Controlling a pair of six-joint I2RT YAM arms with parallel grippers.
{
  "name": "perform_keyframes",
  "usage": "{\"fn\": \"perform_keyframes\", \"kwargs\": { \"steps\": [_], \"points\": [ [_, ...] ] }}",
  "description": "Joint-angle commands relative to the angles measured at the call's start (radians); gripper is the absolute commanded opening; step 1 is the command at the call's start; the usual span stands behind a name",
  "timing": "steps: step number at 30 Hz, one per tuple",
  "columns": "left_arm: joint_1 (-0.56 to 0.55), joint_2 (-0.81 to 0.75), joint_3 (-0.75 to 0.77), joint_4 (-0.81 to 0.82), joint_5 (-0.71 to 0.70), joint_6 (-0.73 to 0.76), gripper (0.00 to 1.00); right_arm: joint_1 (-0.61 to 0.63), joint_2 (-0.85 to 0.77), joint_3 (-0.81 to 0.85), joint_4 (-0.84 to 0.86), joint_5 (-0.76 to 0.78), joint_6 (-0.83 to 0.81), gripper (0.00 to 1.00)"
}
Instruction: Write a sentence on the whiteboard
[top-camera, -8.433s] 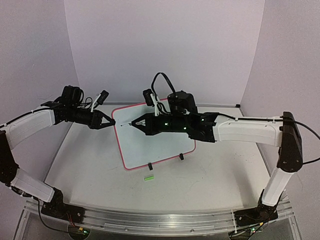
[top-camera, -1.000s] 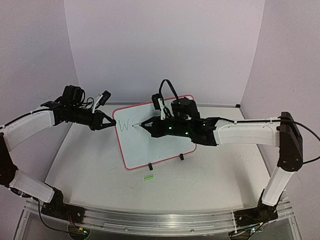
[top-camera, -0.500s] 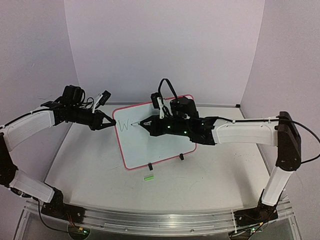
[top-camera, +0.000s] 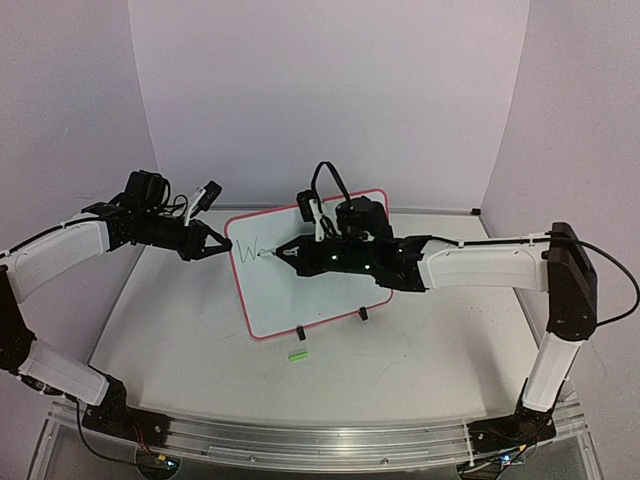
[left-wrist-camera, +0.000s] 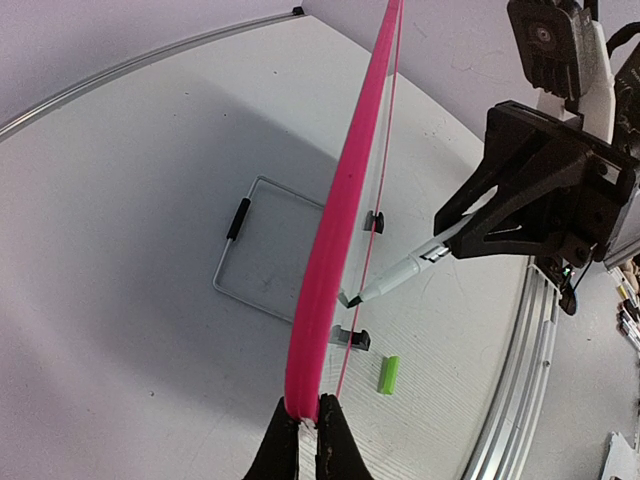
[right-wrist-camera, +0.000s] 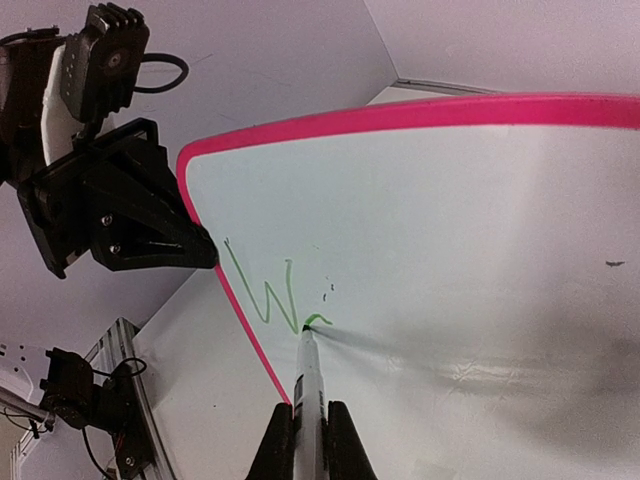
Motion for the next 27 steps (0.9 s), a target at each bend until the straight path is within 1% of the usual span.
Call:
{"fn": "perform_keyframes", "kwargs": {
  "steps": [1,15,27],
  "points": [
    [-0.023,0.016,0.010,-0.025,-0.019,0.042,0.00,-0.007,-0.013,-0.020,-0.002,0.061,-0.003,0.00],
    [-0.028,0.018,0.010,-0.026,-0.019,0.042,0.00,-0.007,-0.060,-0.006,-0.014,0.114,-0.026,0.00],
    [-0.031,0.019,0.010,-0.026,-0.019,0.042,0.00,-0.007,-0.075,0.013,-0.015,0.121,-0.032,0.00]
  ]
}}
